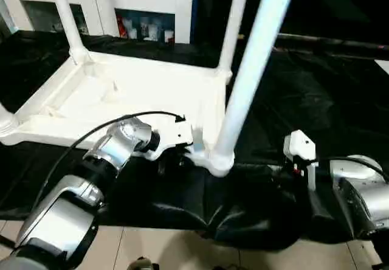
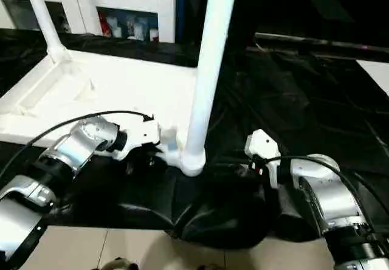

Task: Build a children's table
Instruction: Rotate table base

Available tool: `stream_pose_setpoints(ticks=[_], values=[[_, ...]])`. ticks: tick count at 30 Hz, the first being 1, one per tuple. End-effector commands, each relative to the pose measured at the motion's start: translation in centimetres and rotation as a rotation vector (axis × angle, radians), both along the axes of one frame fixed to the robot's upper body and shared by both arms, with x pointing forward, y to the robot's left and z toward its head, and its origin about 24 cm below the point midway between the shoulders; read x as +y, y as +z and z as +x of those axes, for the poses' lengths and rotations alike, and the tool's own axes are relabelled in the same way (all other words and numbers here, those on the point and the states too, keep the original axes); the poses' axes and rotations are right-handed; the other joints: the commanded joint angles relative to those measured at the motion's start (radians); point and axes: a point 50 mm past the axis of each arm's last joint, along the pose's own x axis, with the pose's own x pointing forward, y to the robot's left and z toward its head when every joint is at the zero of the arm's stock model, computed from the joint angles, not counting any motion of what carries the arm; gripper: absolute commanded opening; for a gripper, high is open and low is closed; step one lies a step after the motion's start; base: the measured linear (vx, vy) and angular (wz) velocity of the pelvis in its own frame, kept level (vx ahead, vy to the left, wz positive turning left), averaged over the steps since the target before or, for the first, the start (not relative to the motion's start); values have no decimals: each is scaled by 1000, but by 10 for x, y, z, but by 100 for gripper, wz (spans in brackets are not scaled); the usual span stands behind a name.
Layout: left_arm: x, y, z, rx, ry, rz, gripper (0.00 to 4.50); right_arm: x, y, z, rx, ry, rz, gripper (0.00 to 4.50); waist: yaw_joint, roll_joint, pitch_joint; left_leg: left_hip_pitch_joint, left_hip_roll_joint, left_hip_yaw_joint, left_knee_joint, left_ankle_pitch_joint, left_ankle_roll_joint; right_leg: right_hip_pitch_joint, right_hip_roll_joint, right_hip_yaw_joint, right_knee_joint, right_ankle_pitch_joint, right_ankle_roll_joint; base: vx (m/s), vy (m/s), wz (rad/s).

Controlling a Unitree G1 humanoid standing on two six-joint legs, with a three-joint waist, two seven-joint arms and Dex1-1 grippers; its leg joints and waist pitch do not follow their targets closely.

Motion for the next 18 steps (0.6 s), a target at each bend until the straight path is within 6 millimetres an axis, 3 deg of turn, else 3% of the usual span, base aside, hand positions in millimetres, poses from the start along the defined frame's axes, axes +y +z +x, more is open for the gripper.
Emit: stream_pose_setpoints(ticks=[1,4,9,12,14,16,18], values=[[3,-9,-1,18,149,-19,38,-4,4,9,-49,-75,-11,320,1,-4,-85,15,55,-32,-65,-253,22,47,-82,46,-83,-362,-196,0,0,0],[4,-9,2,-13,282,-51,28,-3,4,14,-80,-129,-7,320,-8,-6,-82,15,53,-32,-64,-266,20,46,-80,43,-89,-410,-187,0,0,0],[12,-13,-3,-33,379,-66,20,2,1,17,-75,-170,10,320,-32,-12,-80,8,45,-37,-62,-280,28,46,-78,34,-104,-540,-118,0,0,0],[16,-14,-8,-101,360,-82,12,8,-2,17,-72,-171,13,320,-45,-12,-79,3,41,-39,-61,-289,32,43,-74,30,-112,-585,-90,0,0,0],[11,-12,-16,-166,250,-164,7,13,-5,18,-74,-175,13,320,-51,-18,-78,3,40,-40,-60,-294,34,39,-77,27,-121,-629,-62,0,0,0],[12,-12,-20,-182,223,-169,1,14,-6,19,-78,-178,12,320,-48,-10,-82,15,47,-40,-63,-297,32,31,-74,31,-116,-575,-81,0,0,0],[12,-12,-23,-203,192,-176,1,16,-6,20,-82,-182,16,320,-47,-10,-79,17,50,-39,-65,-307,33,28,-72,32,-113,-542,-99,0,0,0]])
